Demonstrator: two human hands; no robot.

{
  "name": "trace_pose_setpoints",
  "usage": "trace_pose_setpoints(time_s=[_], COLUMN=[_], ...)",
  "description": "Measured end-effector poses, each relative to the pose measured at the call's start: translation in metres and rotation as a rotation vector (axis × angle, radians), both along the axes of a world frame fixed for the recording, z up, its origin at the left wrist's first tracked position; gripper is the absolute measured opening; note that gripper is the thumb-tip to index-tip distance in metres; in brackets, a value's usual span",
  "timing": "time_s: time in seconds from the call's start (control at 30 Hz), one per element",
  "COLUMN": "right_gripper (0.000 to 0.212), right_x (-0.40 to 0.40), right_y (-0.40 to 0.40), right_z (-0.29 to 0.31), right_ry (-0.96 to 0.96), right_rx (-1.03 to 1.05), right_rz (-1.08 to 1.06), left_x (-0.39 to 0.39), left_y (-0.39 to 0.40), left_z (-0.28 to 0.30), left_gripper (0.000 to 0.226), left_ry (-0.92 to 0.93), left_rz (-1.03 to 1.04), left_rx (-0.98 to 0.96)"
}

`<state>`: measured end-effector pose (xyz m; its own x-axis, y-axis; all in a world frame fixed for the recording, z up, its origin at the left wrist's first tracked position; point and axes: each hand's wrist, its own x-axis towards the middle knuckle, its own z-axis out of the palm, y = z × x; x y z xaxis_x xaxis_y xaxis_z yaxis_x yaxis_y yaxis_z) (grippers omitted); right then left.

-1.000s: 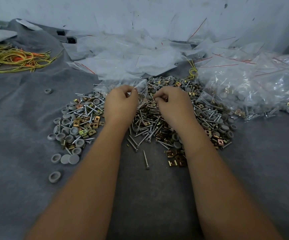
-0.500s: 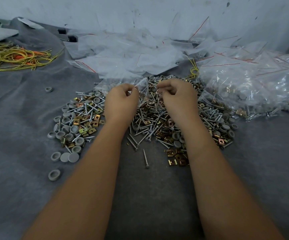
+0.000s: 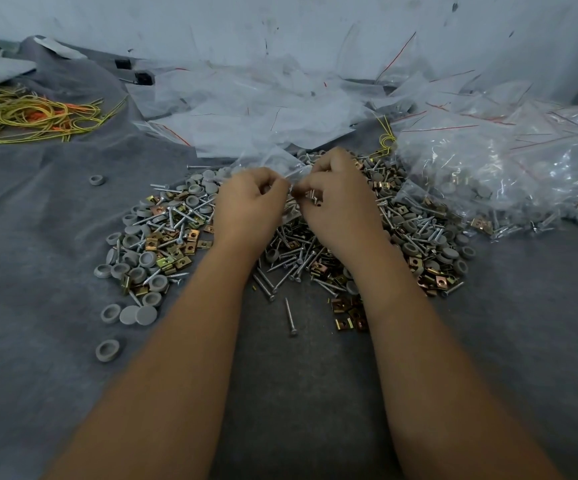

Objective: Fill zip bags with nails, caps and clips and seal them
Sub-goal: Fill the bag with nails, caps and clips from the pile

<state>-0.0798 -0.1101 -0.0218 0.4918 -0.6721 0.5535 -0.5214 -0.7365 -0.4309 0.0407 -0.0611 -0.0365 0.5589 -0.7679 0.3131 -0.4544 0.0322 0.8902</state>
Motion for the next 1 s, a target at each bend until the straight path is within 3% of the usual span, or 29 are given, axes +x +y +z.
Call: trace_pose_setpoints(time_s=[0.13,0.27,0.37,0.5,0.57,0.63,0.73,1.0], right_gripper=[0.018,0.020,0.026,0.028,0.033,0.032,0.023,0.015], right_x=[0.0007,-0.0012,-0.0048,-0.0051,-0.0039,-0.0033,-0.0041,-0.0047], right_y=[0.0012,-0.0003,-0.0025,-0.0009,-0.0001,-0.0001,-0.0005,0.0013], right_z=[0.0001,0.0055,0.0054,0.0053,0.0059,0.0051,0.0047,0.0064], right_ry=[-0.071,-0.186,-0.096,0.170,0.362,0.430,0.349,0.220], right_rx=[0.010,0.101,0.194,0.309,0.304,0.301,0.302,0.327], right_rz=[0.035,-0.054,-0.133,-0.126,-0.147,-0.160,-0.163,-0.157], left_x=[0.0005,0.0045,0.0059,0.0073,0.0073,0.0061,0.0027,0.0043], left_y=[-0.0008,-0.0026,-0.0009,0.0010,0.0001,-0.0009,0.0001,-0.0009], left_z=[-0.0008,-0.0012,0.0008,0.0035,0.0026,0.0001,0.0002,-0.0003], left_gripper=[0.019,0.022,0.025,0.025,0.022,0.021,0.018,0.017], left_ry=[-0.010,-0.072,-0.071,0.017,0.004,-0.059,-0.108,-0.072], left_rz=[0.011,0.158,0.293,0.342,0.303,0.213,0.076,0.060], left_rx=[-0.029,-0.040,-0.127,-0.273,-0.203,-0.027,0.164,0.153])
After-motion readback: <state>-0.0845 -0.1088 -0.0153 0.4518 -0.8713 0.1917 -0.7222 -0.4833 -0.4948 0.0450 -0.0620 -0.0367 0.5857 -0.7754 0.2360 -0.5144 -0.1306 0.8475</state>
